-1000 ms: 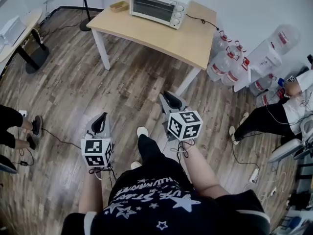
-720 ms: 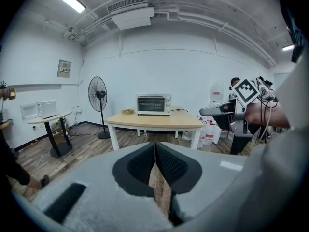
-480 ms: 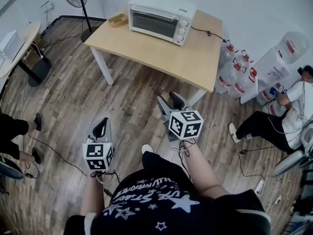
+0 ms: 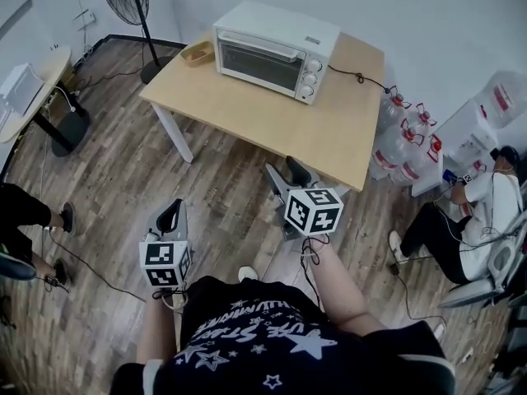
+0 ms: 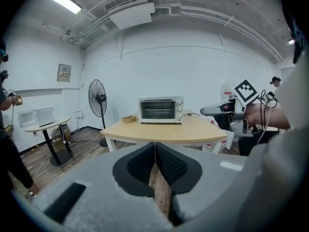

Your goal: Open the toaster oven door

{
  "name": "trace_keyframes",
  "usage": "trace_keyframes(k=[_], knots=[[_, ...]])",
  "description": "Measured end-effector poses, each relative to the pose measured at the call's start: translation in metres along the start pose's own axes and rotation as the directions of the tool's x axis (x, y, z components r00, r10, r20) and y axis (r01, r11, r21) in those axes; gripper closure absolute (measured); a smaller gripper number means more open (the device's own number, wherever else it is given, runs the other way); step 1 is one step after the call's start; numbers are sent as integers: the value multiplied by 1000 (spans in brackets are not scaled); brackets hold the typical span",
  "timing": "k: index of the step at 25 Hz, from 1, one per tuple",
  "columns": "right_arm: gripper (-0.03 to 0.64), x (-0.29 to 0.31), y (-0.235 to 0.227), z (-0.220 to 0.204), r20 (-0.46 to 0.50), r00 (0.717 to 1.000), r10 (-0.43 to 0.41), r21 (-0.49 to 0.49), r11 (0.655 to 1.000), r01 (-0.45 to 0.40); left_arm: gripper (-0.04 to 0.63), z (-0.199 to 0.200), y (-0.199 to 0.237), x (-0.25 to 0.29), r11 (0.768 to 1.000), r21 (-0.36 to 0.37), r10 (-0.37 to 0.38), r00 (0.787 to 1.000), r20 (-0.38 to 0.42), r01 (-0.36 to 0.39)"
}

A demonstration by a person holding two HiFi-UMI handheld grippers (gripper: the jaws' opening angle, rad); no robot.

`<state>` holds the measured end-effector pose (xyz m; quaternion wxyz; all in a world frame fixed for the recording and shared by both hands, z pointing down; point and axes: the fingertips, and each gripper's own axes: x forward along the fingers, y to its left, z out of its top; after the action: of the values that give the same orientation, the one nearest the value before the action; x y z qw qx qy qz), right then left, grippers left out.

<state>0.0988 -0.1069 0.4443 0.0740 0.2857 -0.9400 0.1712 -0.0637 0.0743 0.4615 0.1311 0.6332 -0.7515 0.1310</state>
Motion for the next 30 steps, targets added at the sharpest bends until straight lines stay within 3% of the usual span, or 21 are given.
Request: trace_keyframes(k=[9,15,30], knots=[[391,20,-43,23,15,998,-56,41,998,55,574,27,0,57,998,26,-48,999,-12,49],[393,42,-71,29,22,991,-131,66,989,129,574,41,10,109,992,45,-118,993,-6,118],[397,140,-112,88,60,942,-330,109,940,322,574,113,85,262,948,107,-300,954,4,298]])
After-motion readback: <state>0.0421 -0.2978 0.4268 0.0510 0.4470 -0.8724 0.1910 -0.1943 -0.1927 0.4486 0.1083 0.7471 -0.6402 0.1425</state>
